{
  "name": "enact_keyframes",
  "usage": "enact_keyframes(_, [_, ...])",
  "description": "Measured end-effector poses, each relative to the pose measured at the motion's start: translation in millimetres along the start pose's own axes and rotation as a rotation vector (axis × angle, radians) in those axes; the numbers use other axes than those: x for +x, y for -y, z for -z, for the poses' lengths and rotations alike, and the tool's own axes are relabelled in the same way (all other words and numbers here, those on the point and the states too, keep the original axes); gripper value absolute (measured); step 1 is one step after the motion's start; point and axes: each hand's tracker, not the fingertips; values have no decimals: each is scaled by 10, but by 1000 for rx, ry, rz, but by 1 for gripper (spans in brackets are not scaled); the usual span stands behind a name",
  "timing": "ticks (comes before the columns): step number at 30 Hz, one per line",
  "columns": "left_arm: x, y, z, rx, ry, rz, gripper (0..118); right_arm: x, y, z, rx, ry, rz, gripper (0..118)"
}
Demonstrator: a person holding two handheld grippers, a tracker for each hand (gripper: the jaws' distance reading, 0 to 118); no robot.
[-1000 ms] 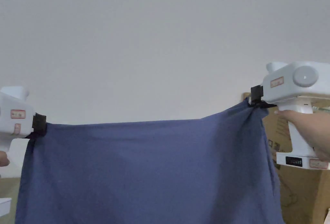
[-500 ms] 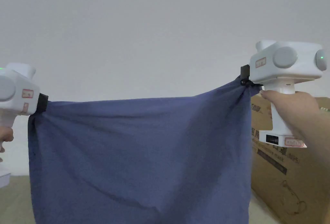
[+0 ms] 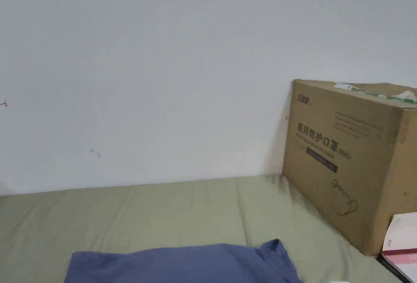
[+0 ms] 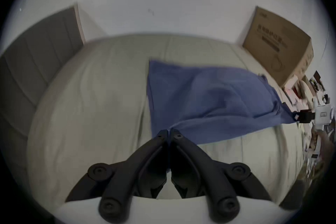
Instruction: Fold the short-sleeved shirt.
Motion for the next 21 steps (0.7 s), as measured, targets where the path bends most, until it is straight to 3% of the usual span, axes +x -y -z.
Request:
enact_keyframes(4, [-132,699,-337,-97,32,79,0,168,891,-338,-90,-26,-64,1])
enact_keyframes(10, [-198,1480,-937,-190,83,96,0,323,1748,-848,-141,-81,-37,1])
enact_keyframes(21, [-203,1970,-1277,-354,147,135,3,456,1988,-933,-232,-114,15,1])
